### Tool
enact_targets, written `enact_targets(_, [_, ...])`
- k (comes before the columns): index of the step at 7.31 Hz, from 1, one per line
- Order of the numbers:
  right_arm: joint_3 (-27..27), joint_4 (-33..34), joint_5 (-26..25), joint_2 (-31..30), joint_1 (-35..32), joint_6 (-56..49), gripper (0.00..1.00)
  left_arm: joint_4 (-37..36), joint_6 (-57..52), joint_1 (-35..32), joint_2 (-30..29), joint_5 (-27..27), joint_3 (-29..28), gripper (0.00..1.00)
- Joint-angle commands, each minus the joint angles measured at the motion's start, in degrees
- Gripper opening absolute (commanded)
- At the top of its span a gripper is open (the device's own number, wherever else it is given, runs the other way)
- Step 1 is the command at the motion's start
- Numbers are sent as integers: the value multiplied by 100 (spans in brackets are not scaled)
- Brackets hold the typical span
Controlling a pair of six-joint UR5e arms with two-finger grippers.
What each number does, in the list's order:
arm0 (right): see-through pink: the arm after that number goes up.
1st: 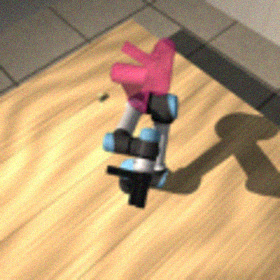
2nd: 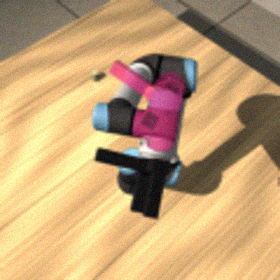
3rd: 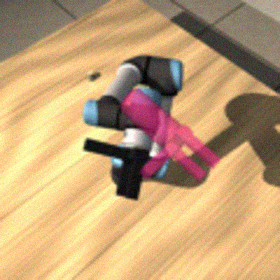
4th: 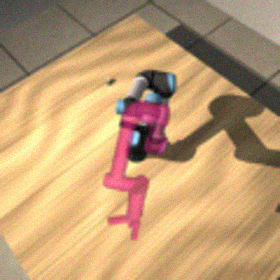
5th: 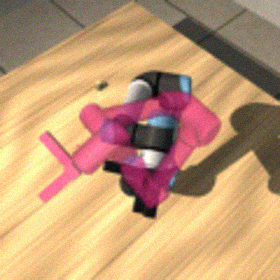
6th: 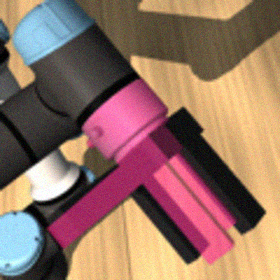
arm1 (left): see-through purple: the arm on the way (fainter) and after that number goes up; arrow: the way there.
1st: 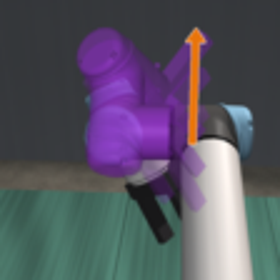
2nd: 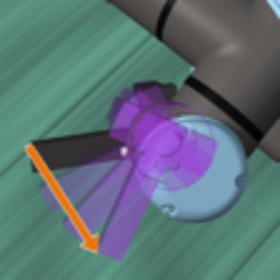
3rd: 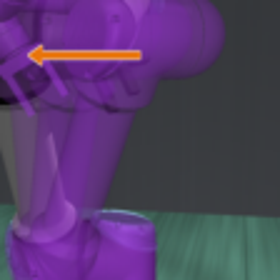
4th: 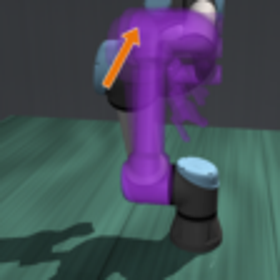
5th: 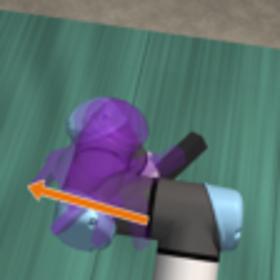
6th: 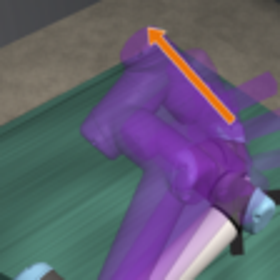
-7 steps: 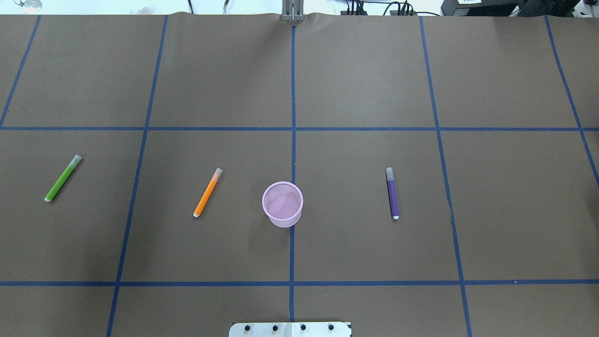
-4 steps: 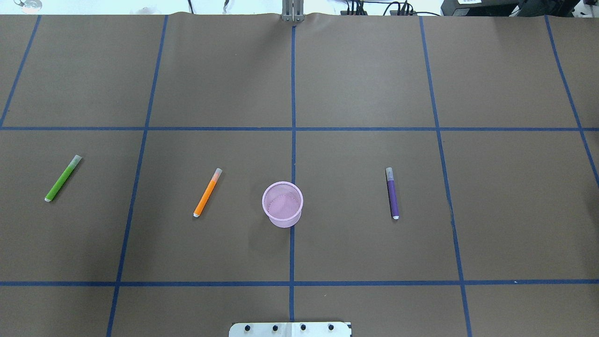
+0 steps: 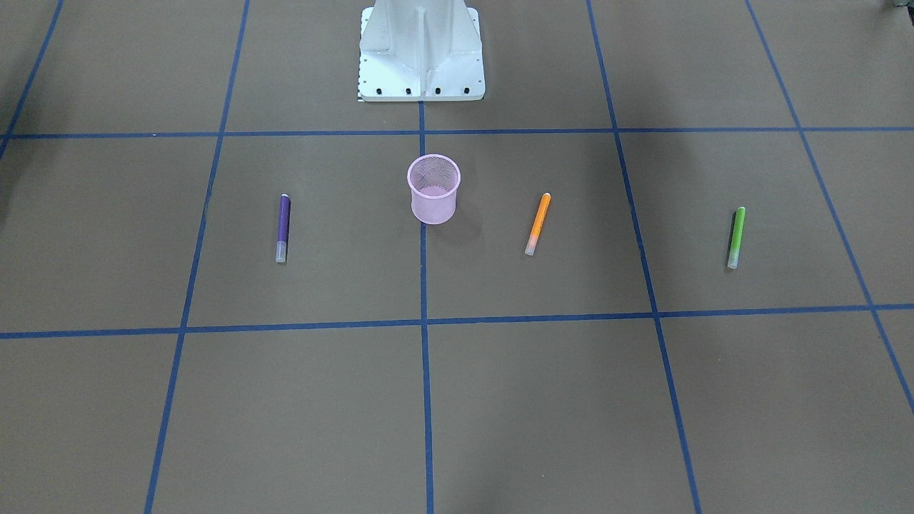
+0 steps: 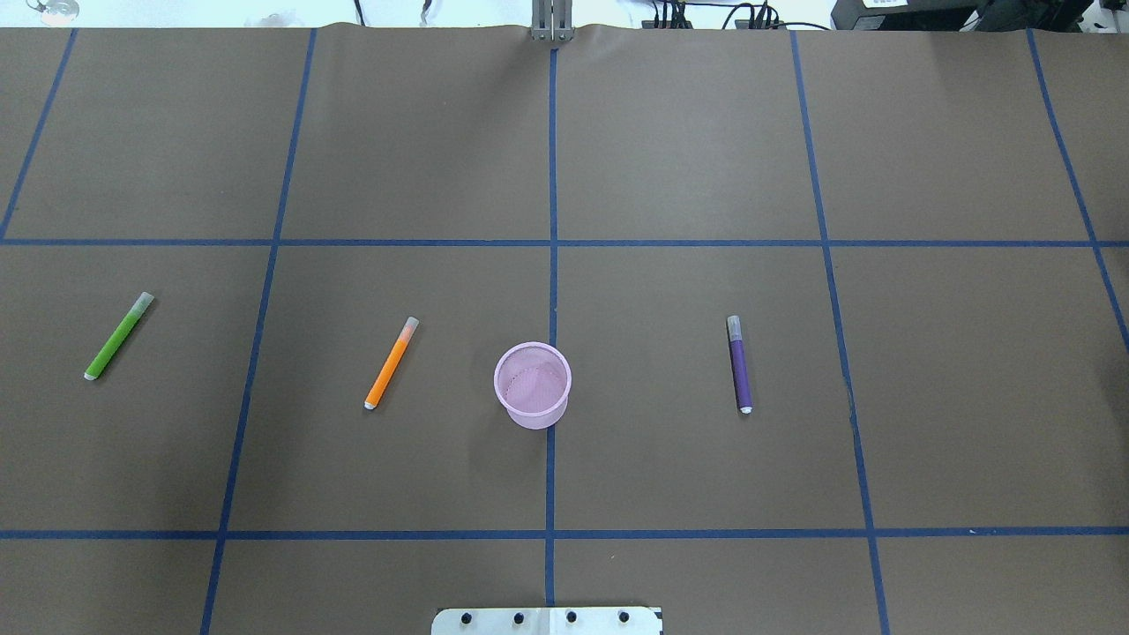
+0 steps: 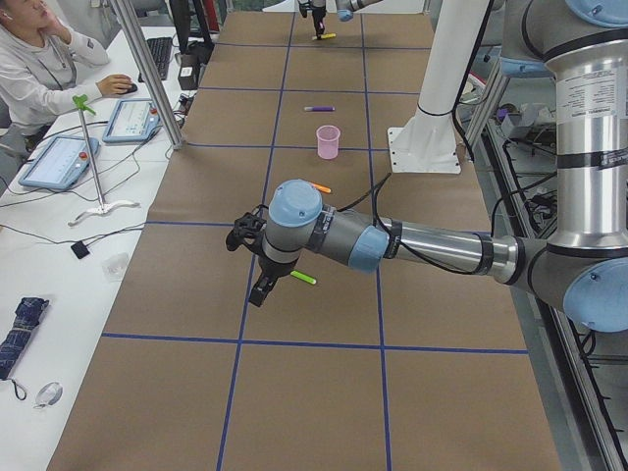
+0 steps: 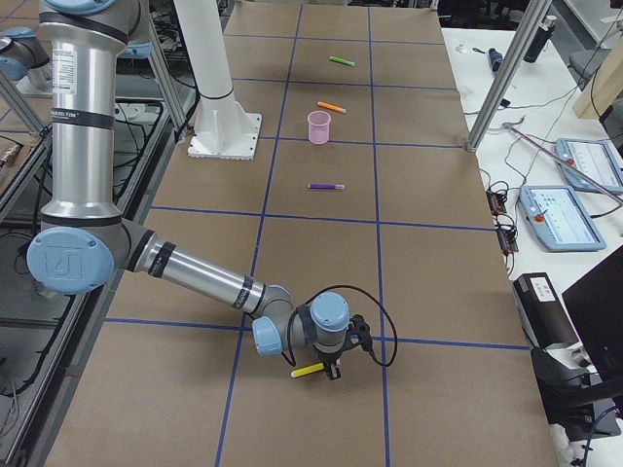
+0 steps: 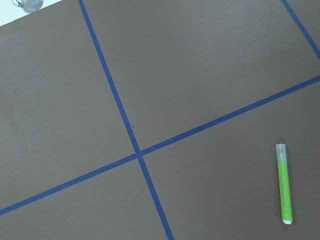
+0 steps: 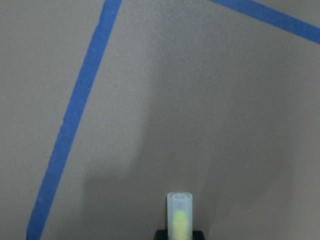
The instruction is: Collect pens into pen holder
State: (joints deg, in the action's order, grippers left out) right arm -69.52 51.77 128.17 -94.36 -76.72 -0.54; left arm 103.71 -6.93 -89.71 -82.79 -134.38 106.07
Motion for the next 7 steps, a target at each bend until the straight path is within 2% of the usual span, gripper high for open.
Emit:
enact_targets(1, [-201,35,172,224,-10,10,0,0,8,-2,0,0,10,100])
enact_targets(2, [-254,53,269,364,-10,10,0,0,8,6,0,0,10,100])
enact_targets(4, [-718,0,305,916,94,19,0,44,8,6,-9,-9,19,100])
enact_targets(5, [-938,-9,653,1093,313,376,0,140,16,6,-9,0,19,100])
enact_targets(7, [-1710,-209,684,1428,901,1255,0,254,16,15,-53,0,19,100])
